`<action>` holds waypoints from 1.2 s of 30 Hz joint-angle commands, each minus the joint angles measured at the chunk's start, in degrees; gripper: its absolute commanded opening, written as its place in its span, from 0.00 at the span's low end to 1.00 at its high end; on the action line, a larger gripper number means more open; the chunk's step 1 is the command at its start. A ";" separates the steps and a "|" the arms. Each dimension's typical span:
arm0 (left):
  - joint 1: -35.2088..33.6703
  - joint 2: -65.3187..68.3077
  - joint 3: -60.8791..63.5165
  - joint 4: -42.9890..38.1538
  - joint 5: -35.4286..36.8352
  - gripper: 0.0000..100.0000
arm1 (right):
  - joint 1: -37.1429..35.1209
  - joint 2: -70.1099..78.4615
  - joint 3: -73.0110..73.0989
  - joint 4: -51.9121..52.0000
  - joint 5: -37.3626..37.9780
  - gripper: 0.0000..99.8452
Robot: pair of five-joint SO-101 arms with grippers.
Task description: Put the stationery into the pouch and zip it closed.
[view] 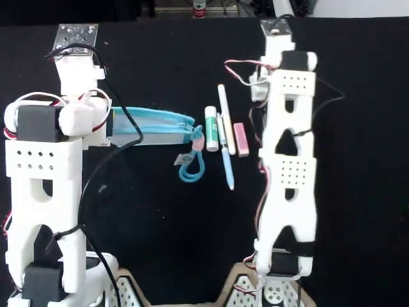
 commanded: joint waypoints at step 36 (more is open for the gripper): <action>1.01 0.35 1.63 0.18 0.09 0.03 | 0.00 -46.20 93.05 -26.37 14.07 0.13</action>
